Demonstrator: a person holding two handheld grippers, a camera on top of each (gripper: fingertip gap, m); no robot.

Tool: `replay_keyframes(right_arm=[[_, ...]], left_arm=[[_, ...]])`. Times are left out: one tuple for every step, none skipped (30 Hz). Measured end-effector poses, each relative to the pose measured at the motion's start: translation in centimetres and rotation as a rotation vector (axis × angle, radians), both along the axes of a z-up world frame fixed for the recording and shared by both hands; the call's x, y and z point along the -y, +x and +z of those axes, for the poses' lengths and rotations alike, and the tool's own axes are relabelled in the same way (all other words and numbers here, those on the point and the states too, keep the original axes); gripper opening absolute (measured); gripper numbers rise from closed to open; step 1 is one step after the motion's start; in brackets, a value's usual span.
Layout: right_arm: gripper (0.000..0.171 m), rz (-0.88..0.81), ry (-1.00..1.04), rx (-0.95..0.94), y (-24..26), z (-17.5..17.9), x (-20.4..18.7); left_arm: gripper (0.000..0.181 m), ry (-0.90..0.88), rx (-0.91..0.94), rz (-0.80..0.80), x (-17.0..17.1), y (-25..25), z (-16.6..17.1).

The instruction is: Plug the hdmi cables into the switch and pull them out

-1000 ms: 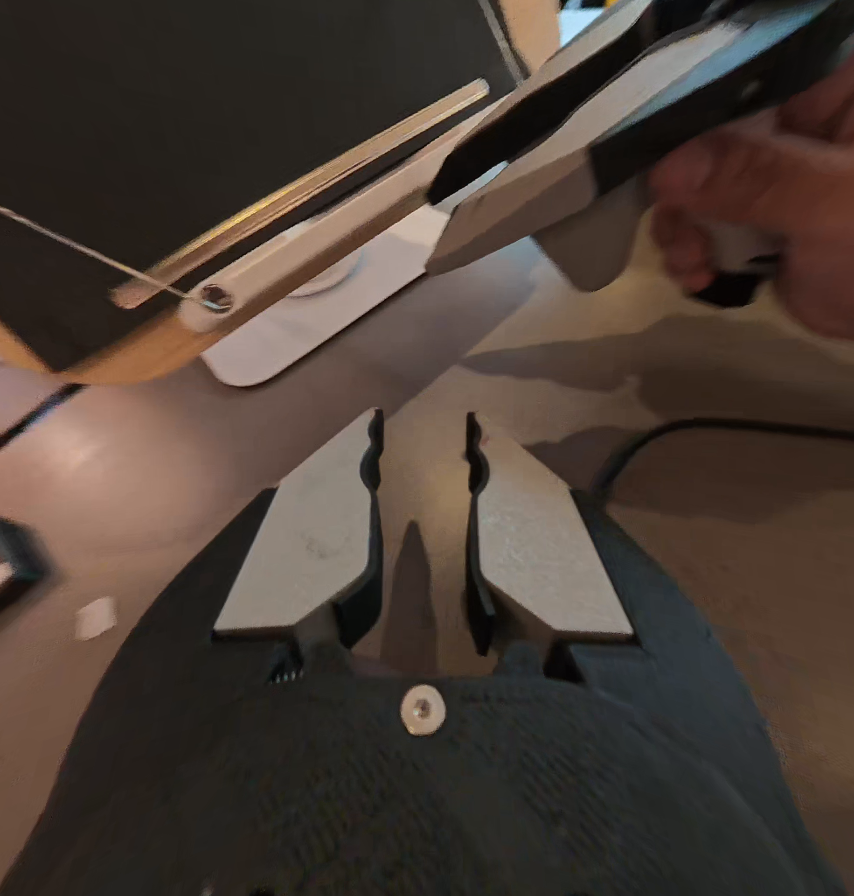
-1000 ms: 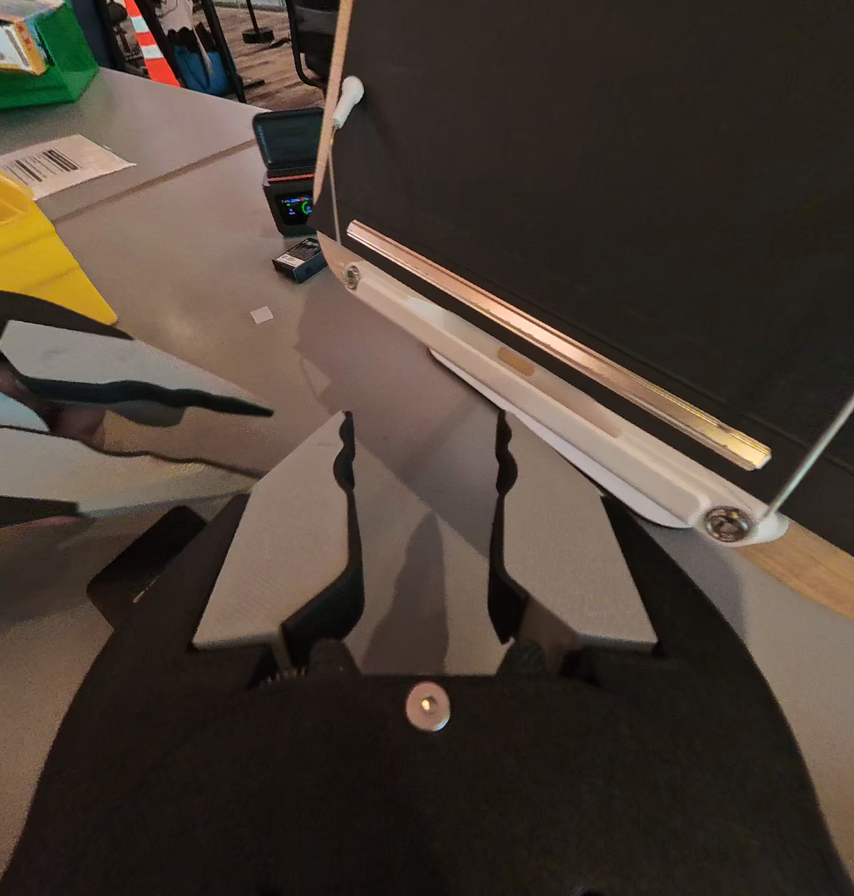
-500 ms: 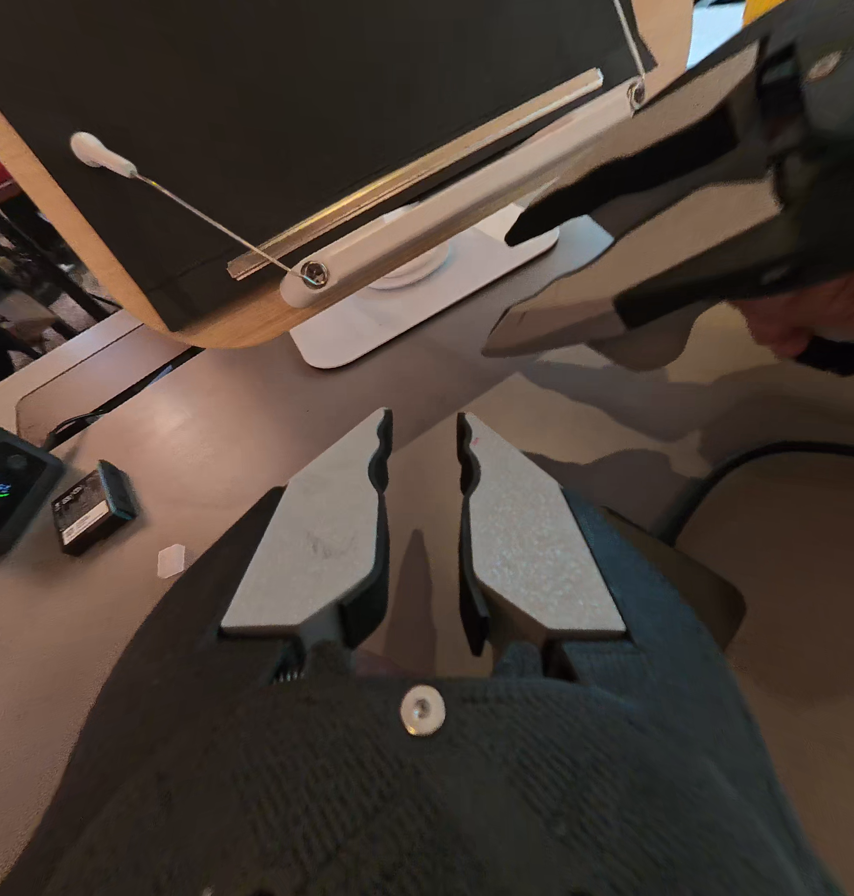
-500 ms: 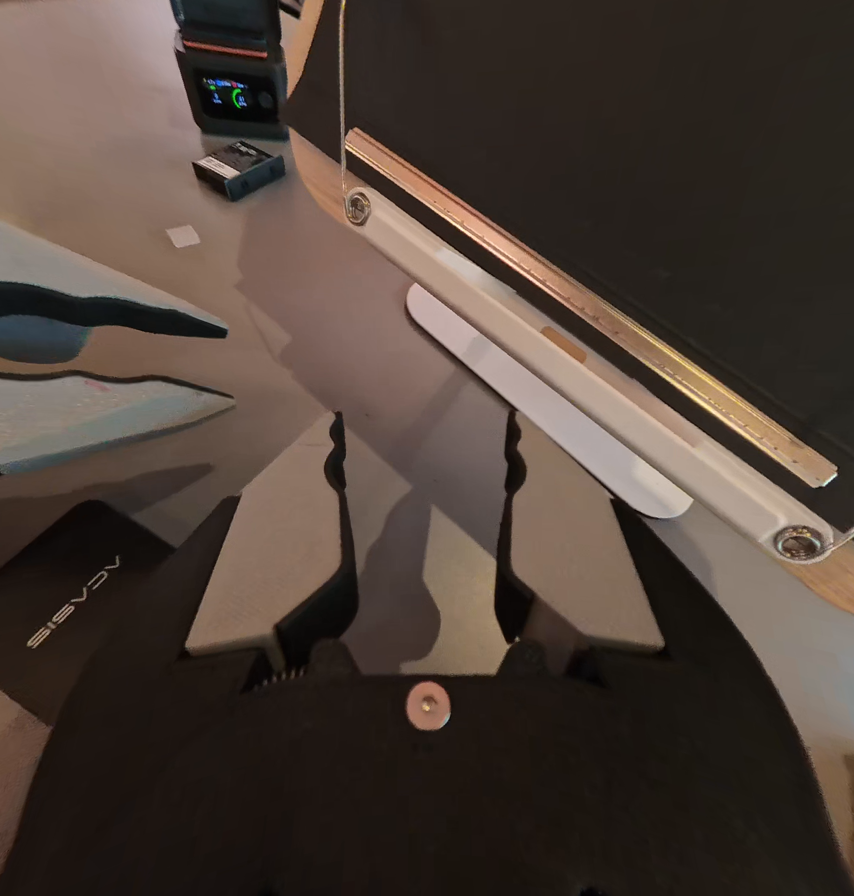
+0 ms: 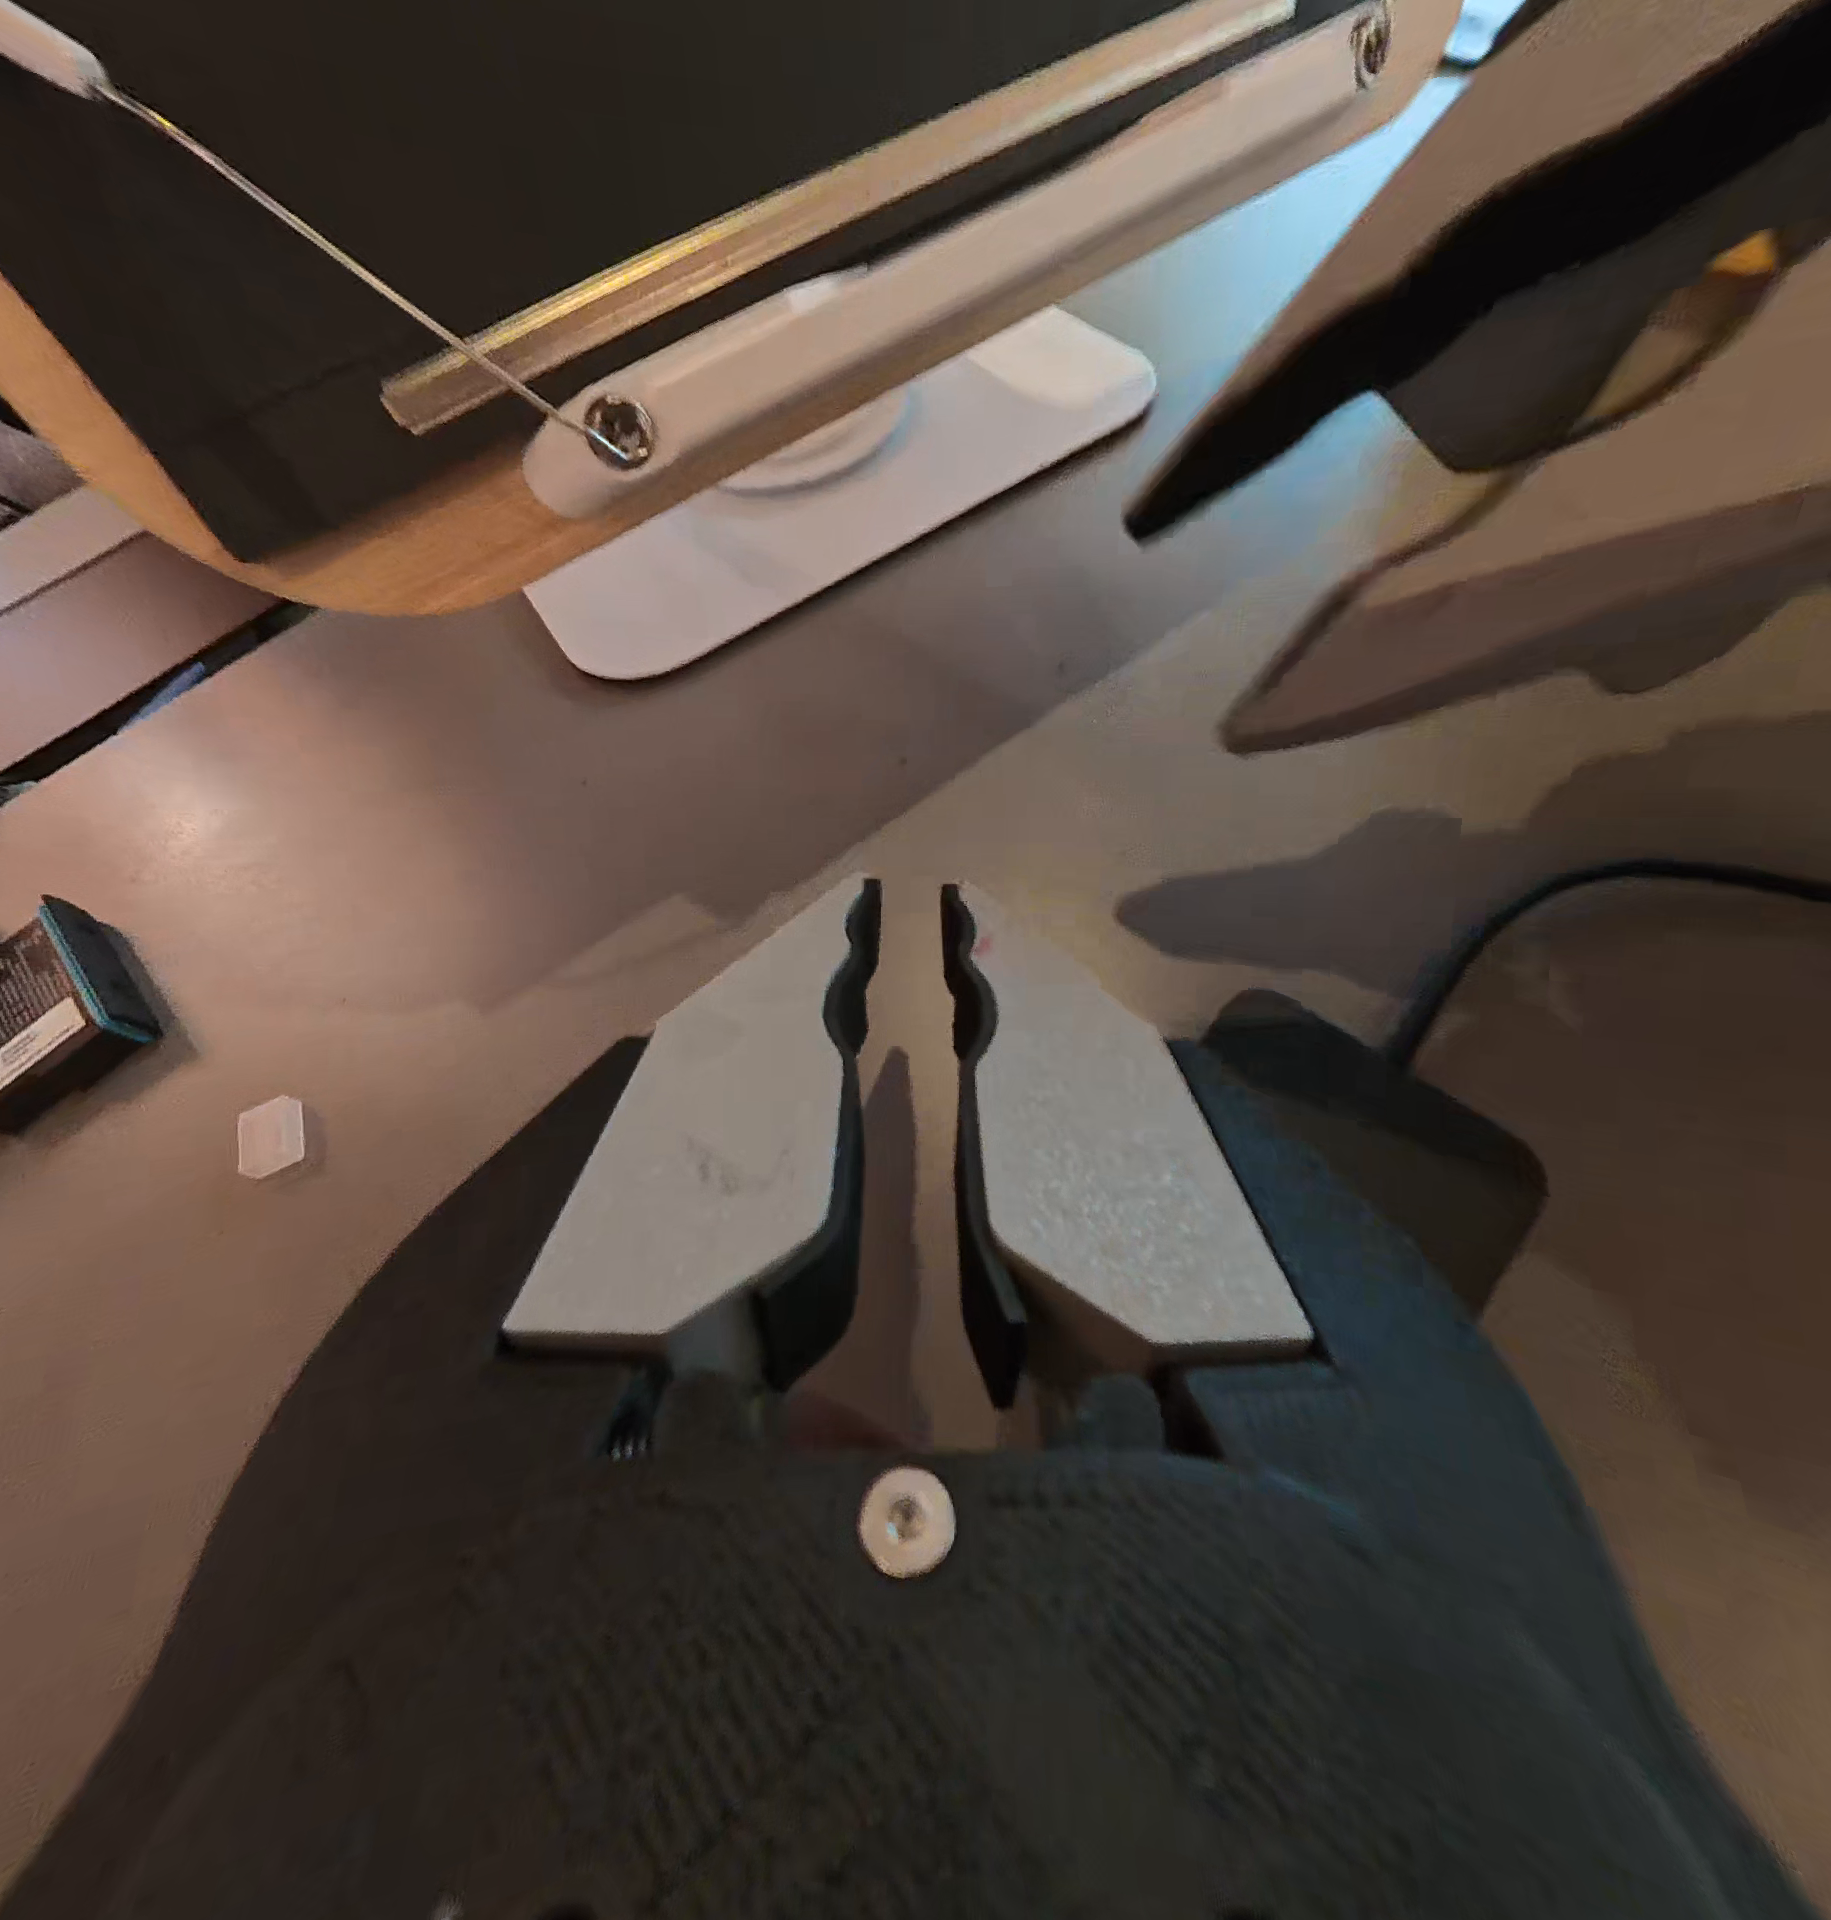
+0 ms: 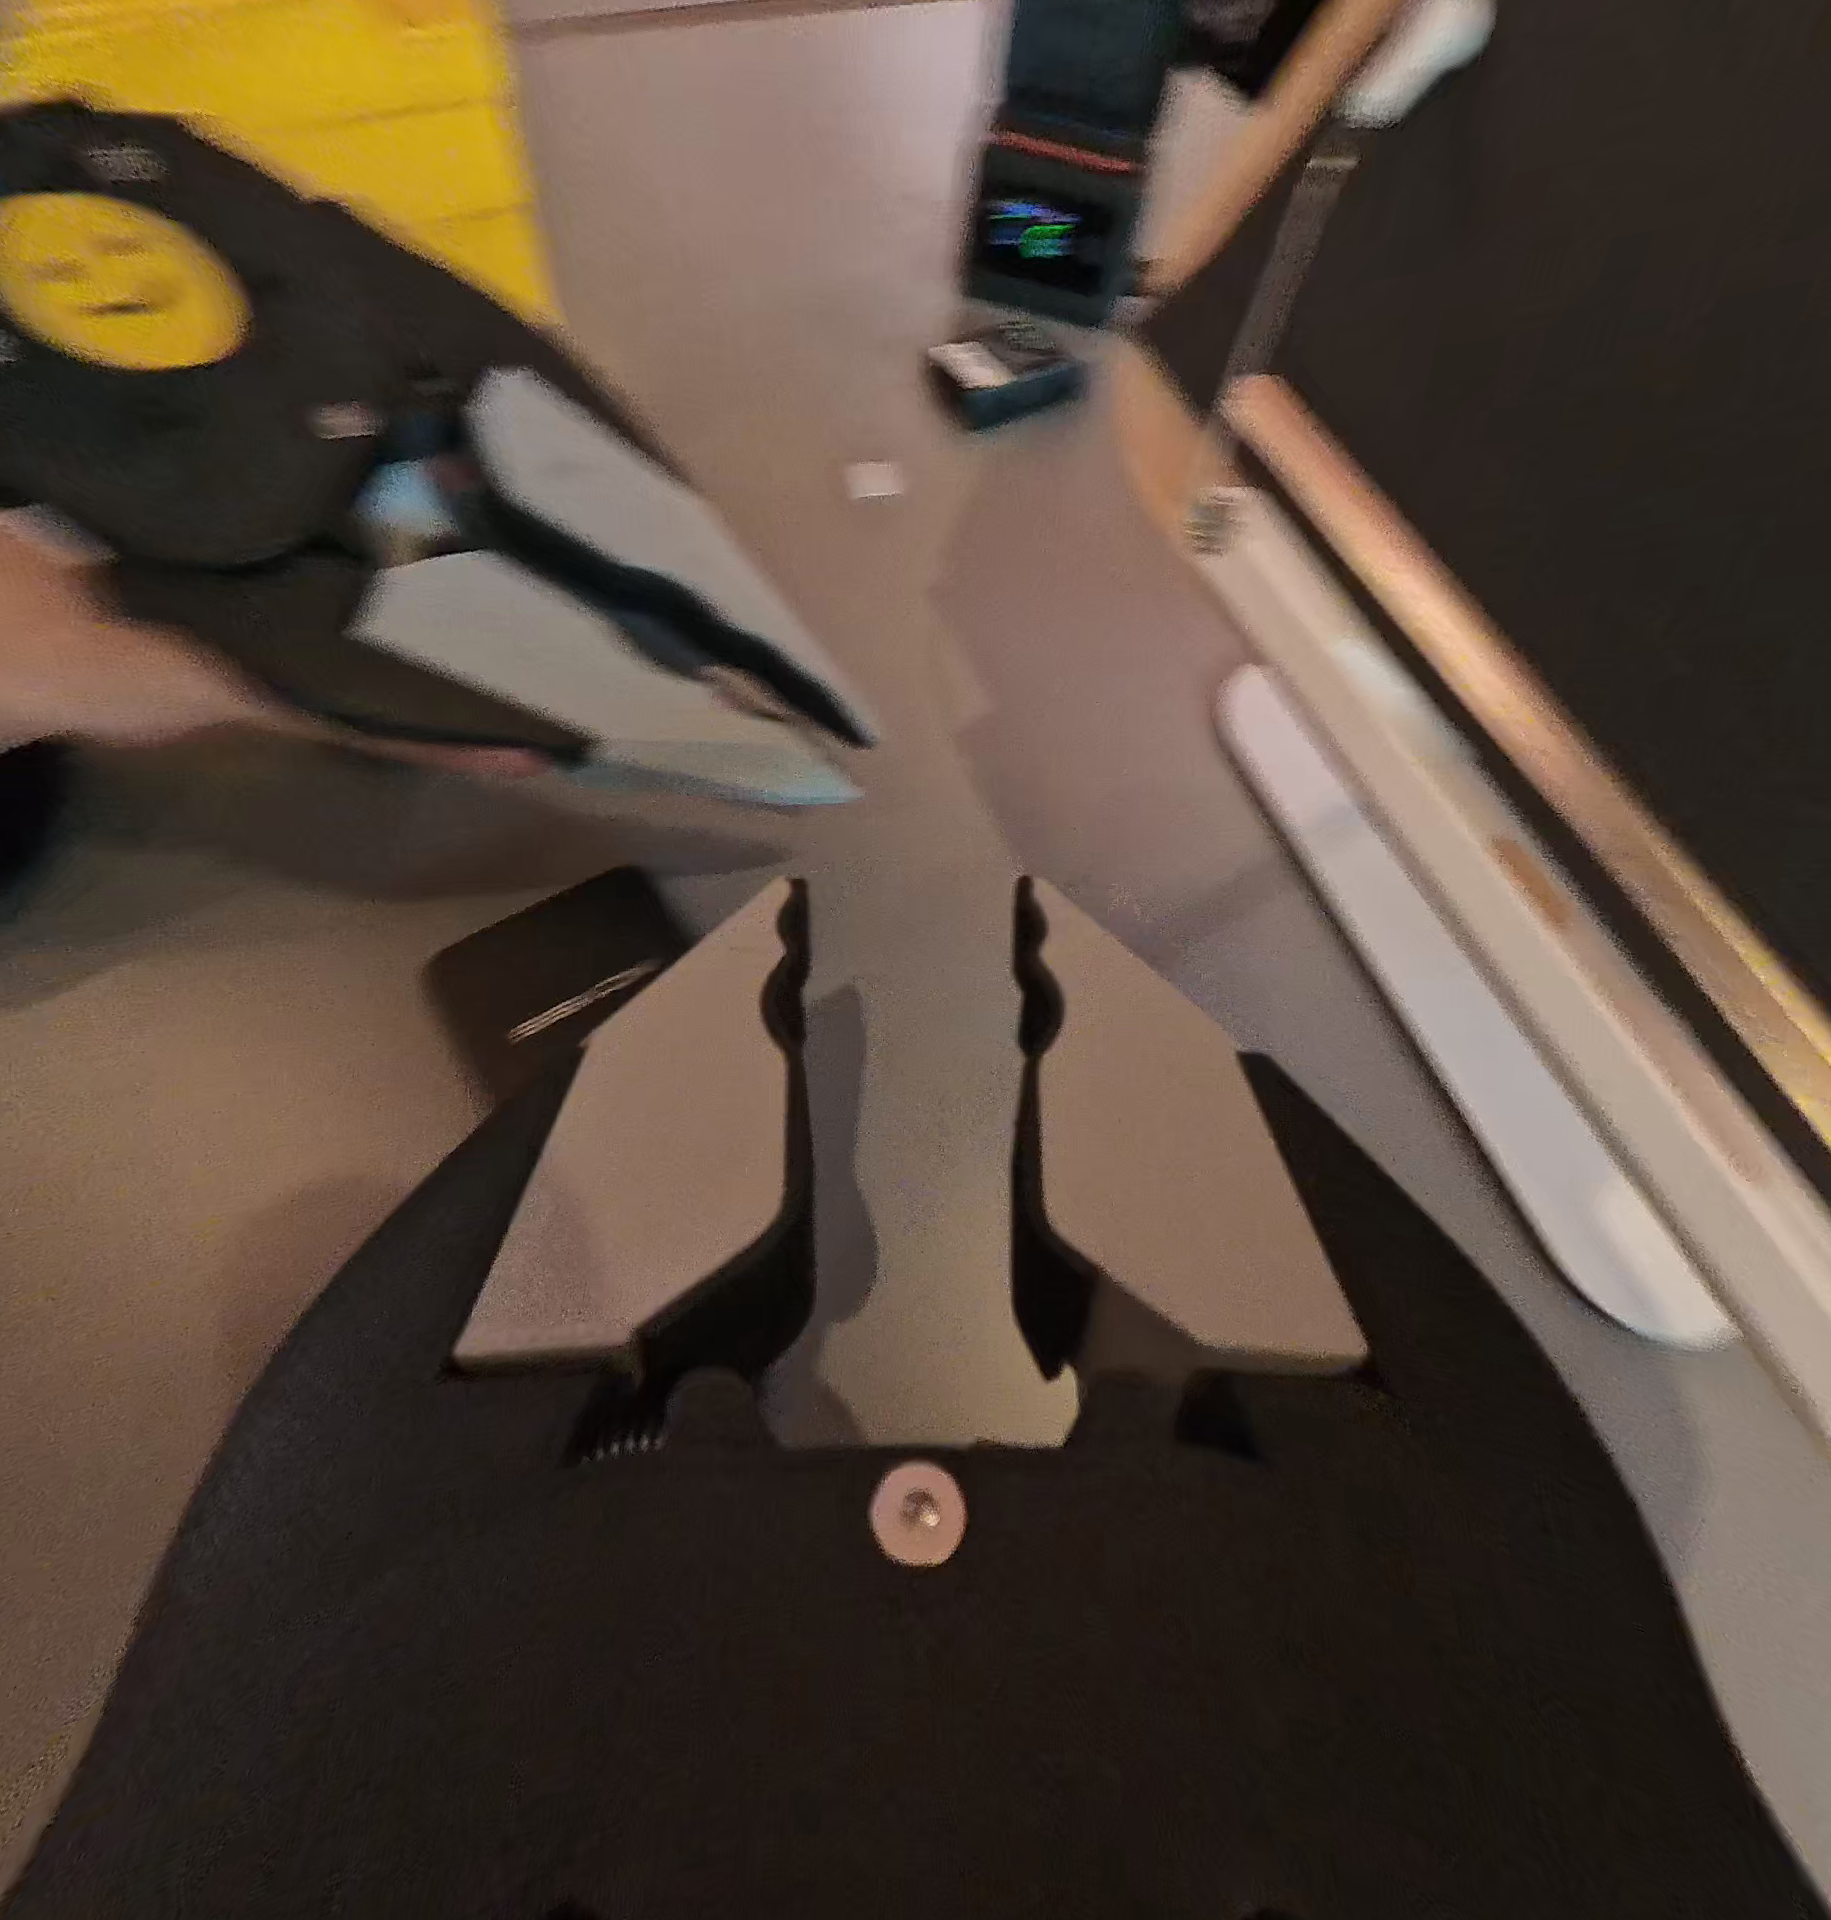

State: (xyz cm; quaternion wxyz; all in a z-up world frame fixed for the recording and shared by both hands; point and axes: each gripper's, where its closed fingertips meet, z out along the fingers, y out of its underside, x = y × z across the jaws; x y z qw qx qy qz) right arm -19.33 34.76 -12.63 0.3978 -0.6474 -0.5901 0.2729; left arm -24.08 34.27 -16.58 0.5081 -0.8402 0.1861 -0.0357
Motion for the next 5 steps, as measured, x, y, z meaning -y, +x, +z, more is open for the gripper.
replay_keyframes(right_arm=[[0.029,0.108,-0.037,0.016,0.0,-0.1,1.9],[0.028,0.224,-0.084,0.036,0.2,-0.4,3.9],[0.028,0.329,-0.125,0.069,0.5,-0.8,5.9],[0.027,0.408,-0.143,0.118,1.1,-1.4,7.3],[0.023,0.461,-0.138,0.176,1.7,-2.3,8.2]], left_arm=[[0.007,-0.019,-0.006,-0.009,0.1,0.1,-0.3],[0.007,-0.037,-0.015,-0.016,0.2,0.2,-0.6],[0.006,-0.052,-0.028,-0.019,0.3,0.3,-0.9],[0.005,-0.063,-0.042,-0.026,0.3,0.4,-1.1],[0.001,-0.079,-0.056,-0.043,0.5,0.6,-1.4]])
